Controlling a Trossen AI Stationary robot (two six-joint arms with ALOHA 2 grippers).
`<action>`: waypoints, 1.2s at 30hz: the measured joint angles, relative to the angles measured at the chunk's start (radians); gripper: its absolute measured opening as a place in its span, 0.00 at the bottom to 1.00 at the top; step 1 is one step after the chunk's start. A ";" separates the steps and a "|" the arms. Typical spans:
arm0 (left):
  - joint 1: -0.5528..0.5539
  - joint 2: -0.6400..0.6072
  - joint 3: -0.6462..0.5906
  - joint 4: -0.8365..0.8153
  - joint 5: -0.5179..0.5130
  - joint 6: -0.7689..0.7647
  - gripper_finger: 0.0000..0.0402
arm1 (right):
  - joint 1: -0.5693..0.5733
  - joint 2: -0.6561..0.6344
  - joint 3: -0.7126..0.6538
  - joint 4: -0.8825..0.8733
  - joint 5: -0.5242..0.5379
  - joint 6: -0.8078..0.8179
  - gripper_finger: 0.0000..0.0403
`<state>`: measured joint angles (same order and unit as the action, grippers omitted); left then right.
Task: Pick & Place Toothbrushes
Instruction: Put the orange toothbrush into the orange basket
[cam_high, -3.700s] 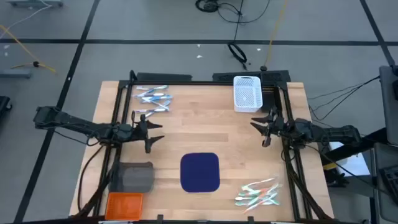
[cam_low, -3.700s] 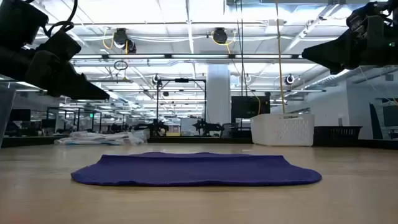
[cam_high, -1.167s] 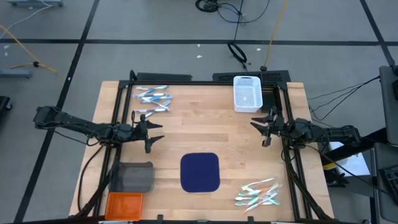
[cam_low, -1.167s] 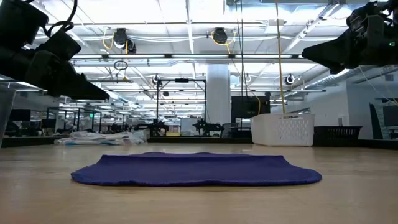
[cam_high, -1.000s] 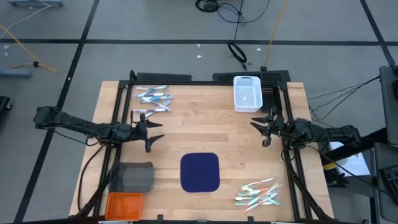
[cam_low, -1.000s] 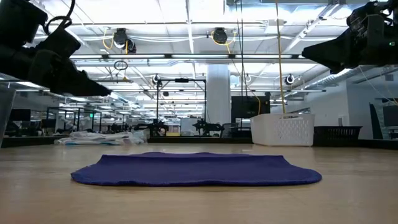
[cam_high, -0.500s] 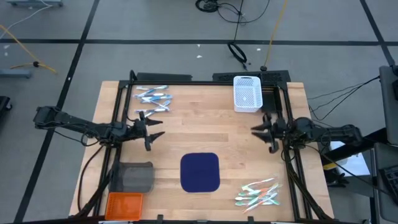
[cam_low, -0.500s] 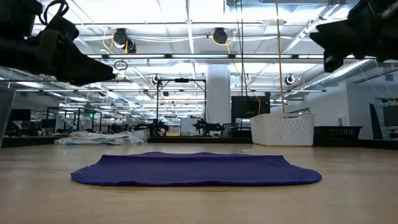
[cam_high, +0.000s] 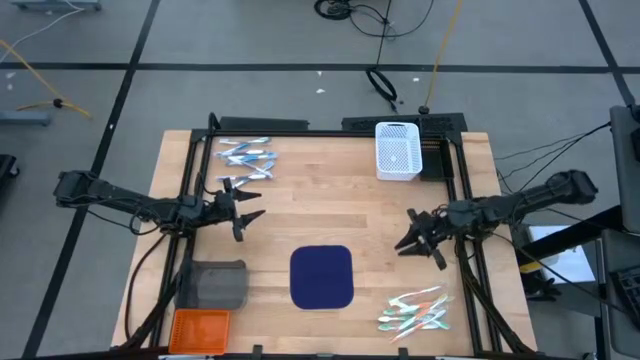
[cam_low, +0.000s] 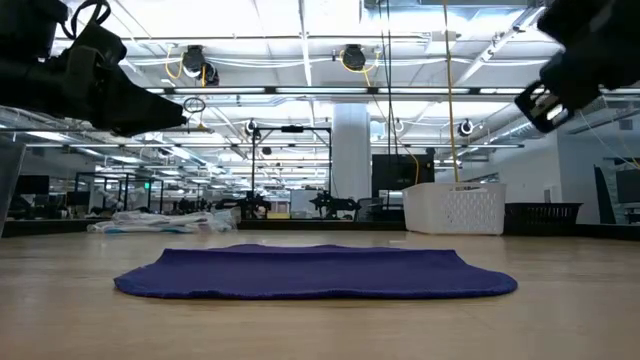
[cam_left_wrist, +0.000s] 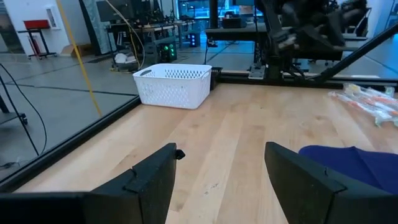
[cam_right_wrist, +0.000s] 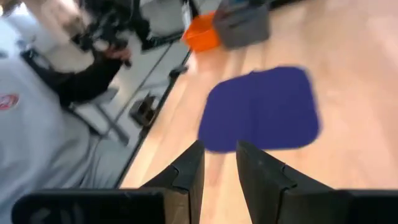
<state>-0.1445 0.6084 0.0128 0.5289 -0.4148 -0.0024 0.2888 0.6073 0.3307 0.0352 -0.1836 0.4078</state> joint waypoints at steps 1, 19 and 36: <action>0.000 0.000 0.000 0.000 0.000 -0.002 0.61 | 0.022 0.035 0.020 -0.025 0.000 0.005 0.21; 0.000 0.000 0.000 0.006 0.000 -0.060 0.61 | 0.334 0.477 0.162 -0.153 0.000 0.381 0.21; 0.000 0.000 0.000 0.006 0.001 -0.059 0.61 | 0.394 0.568 0.163 -0.225 -0.001 0.471 0.21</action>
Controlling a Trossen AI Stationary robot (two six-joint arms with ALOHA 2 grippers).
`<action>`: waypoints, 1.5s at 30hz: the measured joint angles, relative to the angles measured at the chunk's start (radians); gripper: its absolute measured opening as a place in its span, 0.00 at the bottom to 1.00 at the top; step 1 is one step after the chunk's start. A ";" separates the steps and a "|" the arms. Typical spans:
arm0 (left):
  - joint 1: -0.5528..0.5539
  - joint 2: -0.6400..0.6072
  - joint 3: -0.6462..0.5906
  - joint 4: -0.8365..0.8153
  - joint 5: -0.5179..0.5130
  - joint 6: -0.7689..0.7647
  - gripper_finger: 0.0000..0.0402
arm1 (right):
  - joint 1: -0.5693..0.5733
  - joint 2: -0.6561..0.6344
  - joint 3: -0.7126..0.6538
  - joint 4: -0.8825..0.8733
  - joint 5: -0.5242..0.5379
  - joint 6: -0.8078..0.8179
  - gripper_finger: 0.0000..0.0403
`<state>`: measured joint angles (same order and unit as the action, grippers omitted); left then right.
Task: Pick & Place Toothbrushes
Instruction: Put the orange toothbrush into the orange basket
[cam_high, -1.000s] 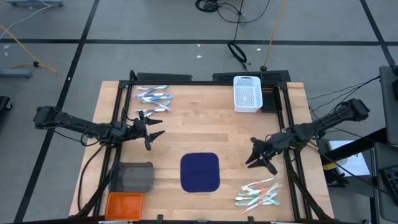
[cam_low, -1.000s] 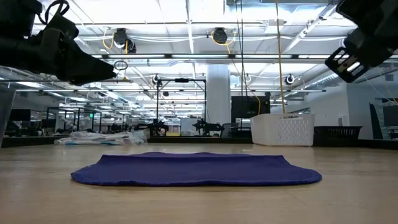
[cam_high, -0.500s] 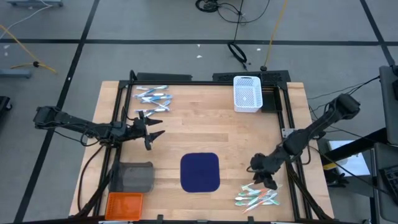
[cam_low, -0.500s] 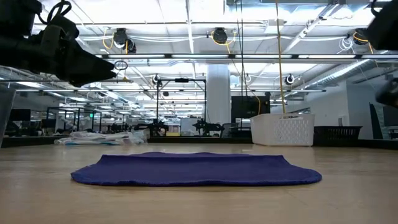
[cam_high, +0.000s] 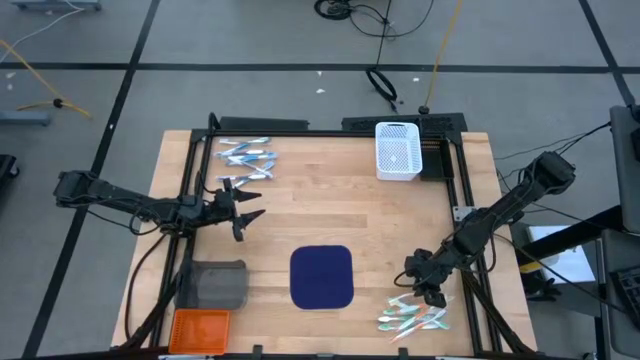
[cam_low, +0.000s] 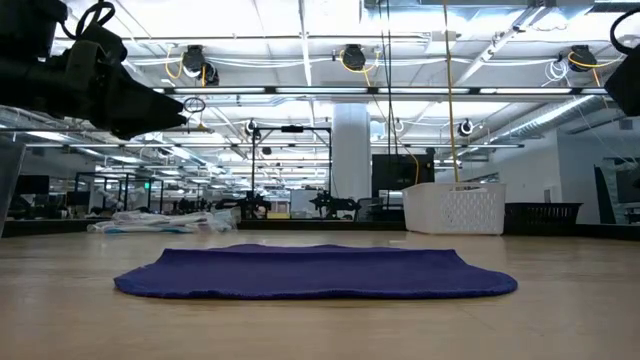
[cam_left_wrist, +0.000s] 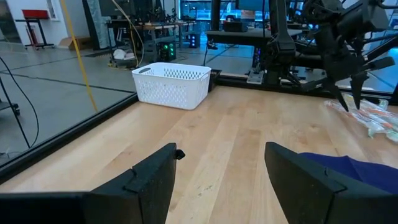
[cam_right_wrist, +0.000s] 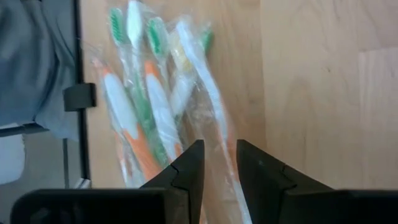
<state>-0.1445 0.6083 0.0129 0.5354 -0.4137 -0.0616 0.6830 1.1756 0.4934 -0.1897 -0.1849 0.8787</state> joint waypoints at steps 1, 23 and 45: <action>0.000 0.000 0.000 0.000 0.000 0.000 0.61 | 0.000 0.002 0.000 -0.002 -0.001 0.000 0.21; 0.000 0.000 0.000 0.000 0.000 0.001 0.61 | 0.054 0.007 0.000 -0.075 0.053 0.051 0.21; 0.000 0.000 0.000 0.000 0.000 0.002 0.61 | 0.064 0.063 0.000 -0.081 0.057 0.023 0.03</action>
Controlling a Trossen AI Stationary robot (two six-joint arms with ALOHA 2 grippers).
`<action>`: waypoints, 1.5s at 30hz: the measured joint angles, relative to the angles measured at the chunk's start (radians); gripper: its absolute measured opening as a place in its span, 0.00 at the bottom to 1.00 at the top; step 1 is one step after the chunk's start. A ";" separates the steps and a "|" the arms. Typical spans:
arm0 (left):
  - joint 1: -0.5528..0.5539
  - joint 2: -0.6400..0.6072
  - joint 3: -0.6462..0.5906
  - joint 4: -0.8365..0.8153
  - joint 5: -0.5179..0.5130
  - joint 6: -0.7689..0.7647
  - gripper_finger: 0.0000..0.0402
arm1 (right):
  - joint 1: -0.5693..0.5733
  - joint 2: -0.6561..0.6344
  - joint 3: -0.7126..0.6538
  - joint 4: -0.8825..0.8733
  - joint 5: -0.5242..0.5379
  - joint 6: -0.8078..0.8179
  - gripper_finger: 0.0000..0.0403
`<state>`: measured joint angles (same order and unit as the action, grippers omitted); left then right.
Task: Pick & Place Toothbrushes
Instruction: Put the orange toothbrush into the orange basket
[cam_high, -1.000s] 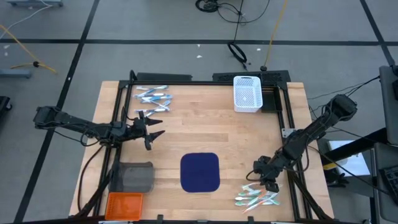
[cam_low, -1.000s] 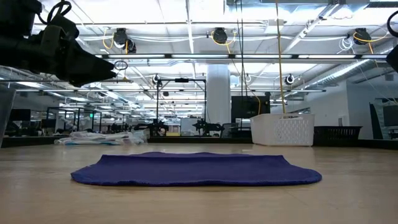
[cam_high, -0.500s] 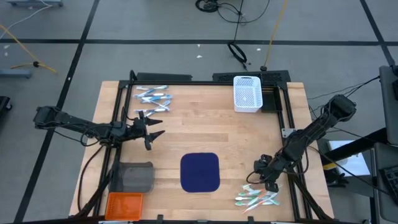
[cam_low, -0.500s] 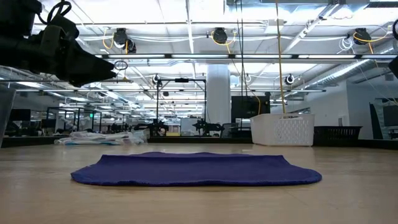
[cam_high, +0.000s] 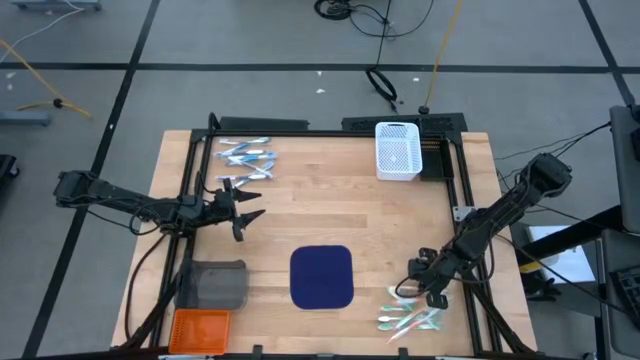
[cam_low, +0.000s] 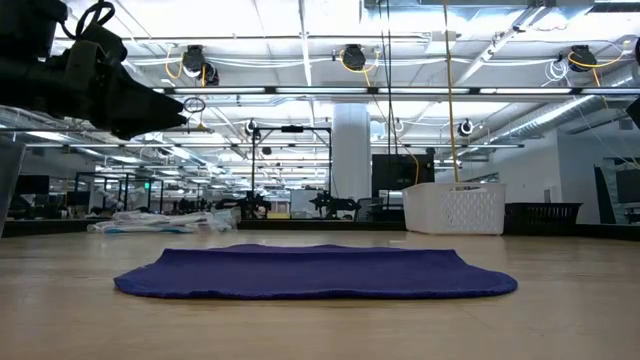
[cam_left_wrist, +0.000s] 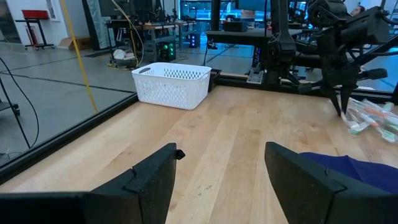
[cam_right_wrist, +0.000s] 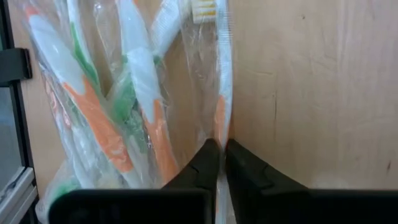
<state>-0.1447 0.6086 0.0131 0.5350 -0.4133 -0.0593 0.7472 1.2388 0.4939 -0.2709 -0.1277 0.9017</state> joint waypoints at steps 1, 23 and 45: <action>0.000 0.000 0.000 0.000 0.000 0.000 0.61 | -0.003 -0.007 -0.001 -0.003 0.001 -0.001 0.03; 0.000 0.000 0.000 0.083 0.000 -0.057 0.61 | -0.231 -0.156 0.203 -0.043 0.483 -0.502 0.01; 0.000 0.199 0.202 0.206 0.000 -0.046 0.61 | -0.626 -0.012 0.204 0.805 0.386 -0.946 0.01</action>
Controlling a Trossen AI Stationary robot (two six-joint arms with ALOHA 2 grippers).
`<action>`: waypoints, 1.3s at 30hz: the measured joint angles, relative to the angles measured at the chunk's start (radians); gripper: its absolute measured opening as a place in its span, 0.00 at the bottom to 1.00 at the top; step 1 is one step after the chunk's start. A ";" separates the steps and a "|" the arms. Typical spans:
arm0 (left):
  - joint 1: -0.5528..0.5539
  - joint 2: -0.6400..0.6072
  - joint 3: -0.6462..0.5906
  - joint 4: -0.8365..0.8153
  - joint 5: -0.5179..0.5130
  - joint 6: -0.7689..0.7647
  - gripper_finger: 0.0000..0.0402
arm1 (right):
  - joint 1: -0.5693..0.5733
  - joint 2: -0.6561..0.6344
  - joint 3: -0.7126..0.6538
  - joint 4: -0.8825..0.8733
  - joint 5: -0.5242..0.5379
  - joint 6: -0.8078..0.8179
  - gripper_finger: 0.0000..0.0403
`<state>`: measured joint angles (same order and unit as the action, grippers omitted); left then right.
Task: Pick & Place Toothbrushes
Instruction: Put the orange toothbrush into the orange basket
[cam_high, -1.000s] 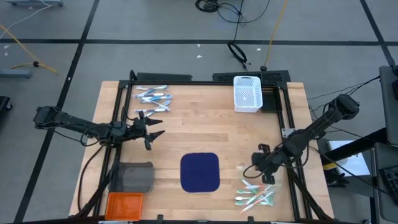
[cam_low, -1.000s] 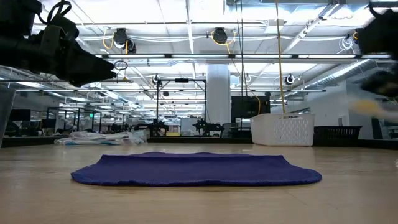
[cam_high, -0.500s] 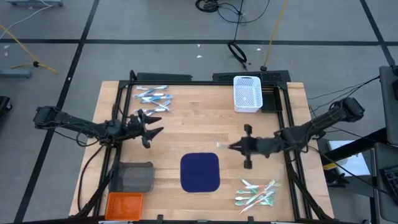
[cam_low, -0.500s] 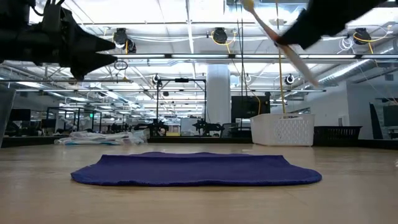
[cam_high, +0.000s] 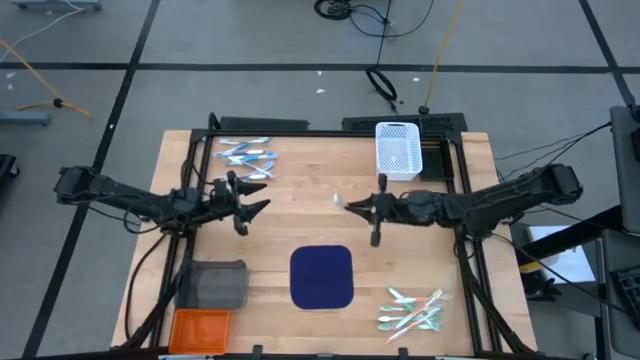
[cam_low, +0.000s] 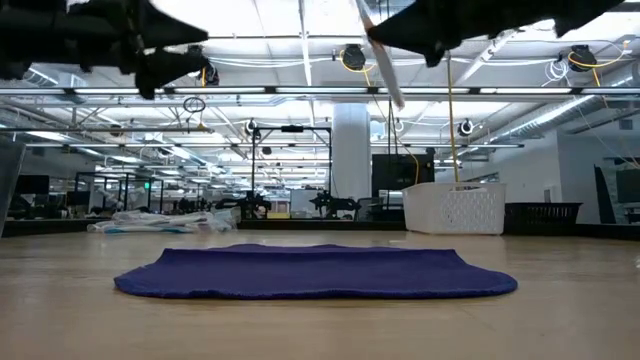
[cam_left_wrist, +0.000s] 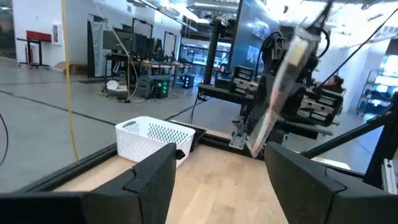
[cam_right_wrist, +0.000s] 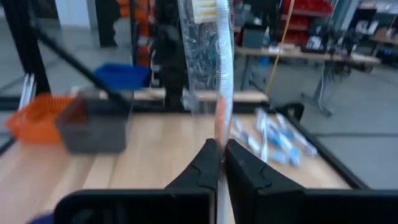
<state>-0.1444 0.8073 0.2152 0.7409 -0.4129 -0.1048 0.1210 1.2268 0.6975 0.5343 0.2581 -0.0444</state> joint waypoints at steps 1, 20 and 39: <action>0.000 0.030 0.024 -0.001 0.000 0.009 0.61 | -0.014 0.011 0.000 0.035 -0.012 -0.001 0.01; 0.077 0.647 0.504 -0.003 0.000 0.097 0.61 | -0.082 0.048 0.000 0.194 -0.084 0.005 0.02; 0.077 0.811 0.654 0.024 0.142 0.087 0.61 | -0.082 0.047 0.000 0.188 -0.081 -0.027 0.02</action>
<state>-0.0669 1.6184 0.8696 0.7648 -0.2710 -0.0182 0.0391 1.2736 0.6975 0.7222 0.1776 -0.0718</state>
